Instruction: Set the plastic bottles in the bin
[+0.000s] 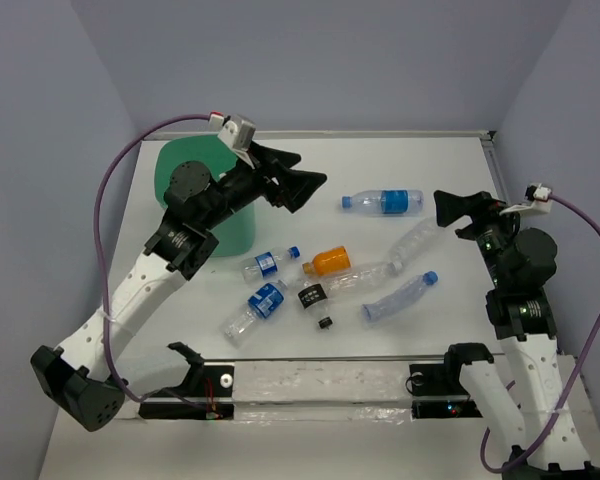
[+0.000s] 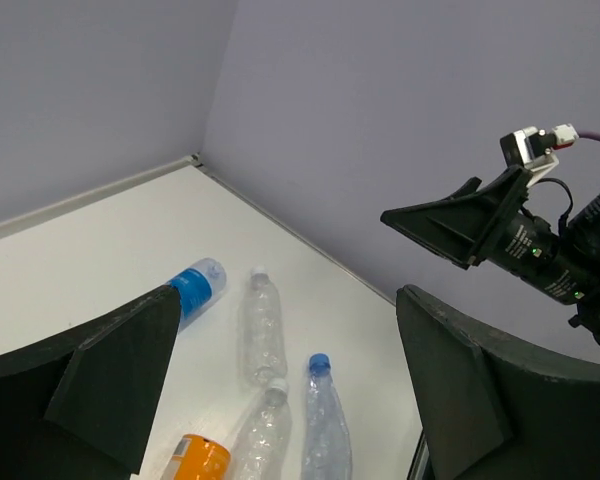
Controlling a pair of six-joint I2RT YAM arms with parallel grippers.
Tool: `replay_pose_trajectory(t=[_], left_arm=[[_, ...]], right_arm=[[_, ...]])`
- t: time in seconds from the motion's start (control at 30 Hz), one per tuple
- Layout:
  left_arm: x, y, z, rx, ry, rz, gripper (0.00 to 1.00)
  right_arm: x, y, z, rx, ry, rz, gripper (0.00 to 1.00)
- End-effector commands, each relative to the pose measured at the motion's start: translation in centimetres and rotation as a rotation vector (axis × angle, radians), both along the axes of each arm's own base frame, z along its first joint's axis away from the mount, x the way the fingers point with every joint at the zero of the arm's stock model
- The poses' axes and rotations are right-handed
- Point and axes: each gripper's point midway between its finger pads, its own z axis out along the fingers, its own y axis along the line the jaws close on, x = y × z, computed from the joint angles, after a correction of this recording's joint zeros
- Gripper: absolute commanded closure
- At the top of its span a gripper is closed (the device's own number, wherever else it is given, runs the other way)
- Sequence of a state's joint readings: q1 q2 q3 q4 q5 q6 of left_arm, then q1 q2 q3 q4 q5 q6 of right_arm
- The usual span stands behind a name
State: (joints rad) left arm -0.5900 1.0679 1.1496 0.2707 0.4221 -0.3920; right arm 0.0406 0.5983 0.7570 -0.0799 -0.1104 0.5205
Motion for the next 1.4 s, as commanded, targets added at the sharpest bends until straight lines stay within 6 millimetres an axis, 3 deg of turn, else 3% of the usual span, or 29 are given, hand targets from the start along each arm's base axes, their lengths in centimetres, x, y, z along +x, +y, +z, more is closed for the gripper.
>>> replay_pose_trajectory(t=[0.0, 0.17, 0.27, 0.3, 0.37, 0.47, 0.67, 0.87, 1.07, 1.1, 1.13, 1.37], left_arm=[[0.3, -1.7, 0.7, 0.024, -0.020, -0.034, 0.01], [3.3, -4.3, 0.4, 0.045, -0.001, -0.034, 0.01], [5.8, -7.3, -1.0, 0.137, -0.010, 0.041, 0.01], [7.5, -8.5, -2.0, 0.176, -0.002, 0.081, 0.01], [8.1, -10.5, -3.5, 0.242, -0.039, 0.079, 0.06], [11.5, -13.6, -8.4, 0.363, -0.032, 0.108, 0.09], [16.8, -16.8, -16.4, 0.602, -0.053, 0.155, 0.09], [19.6, -19.8, -21.5, 0.709, -0.088, 0.136, 0.08], [21.3, -22.7, -24.6, 0.783, -0.125, 0.087, 0.02], [21.5, -23.2, -26.6, 0.811, -0.114, 0.075, 0.01], [21.6, -23.8, -26.1, 0.803, -0.131, 0.077, 0.01], [21.2, -25.1, -31.8, 0.878, -0.104, 0.012, 0.01]], right_arm=[[-0.7, -0.1, -0.4, 0.033, 0.001, -0.012, 0.02], [-3.0, 0.5, -0.6, 0.134, -0.025, 0.020, 0.08], [-3.5, 0.2, -2.5, 0.140, 0.022, 0.000, 0.12], [-3.6, 0.1, -2.9, 0.140, 0.034, -0.007, 0.13], [-4.1, -0.1, -3.7, 0.137, 0.060, -0.014, 0.14], [-4.7, 0.4, -4.4, 0.138, 0.086, 0.006, 0.14], [-5.0, 0.7, -4.7, 0.108, 0.095, 0.025, 0.17], [-5.0, 1.5, -4.4, 0.071, 0.084, 0.075, 0.17], [-5.6, 3.1, -4.3, 0.019, 0.062, 0.181, 0.18], [-5.6, 3.3, -4.4, 0.015, 0.063, 0.192, 0.18], [-5.5, 3.4, -4.7, 0.015, 0.069, 0.200, 0.18], [-5.3, 4.1, -5.2, 0.010, 0.069, 0.241, 0.18]])
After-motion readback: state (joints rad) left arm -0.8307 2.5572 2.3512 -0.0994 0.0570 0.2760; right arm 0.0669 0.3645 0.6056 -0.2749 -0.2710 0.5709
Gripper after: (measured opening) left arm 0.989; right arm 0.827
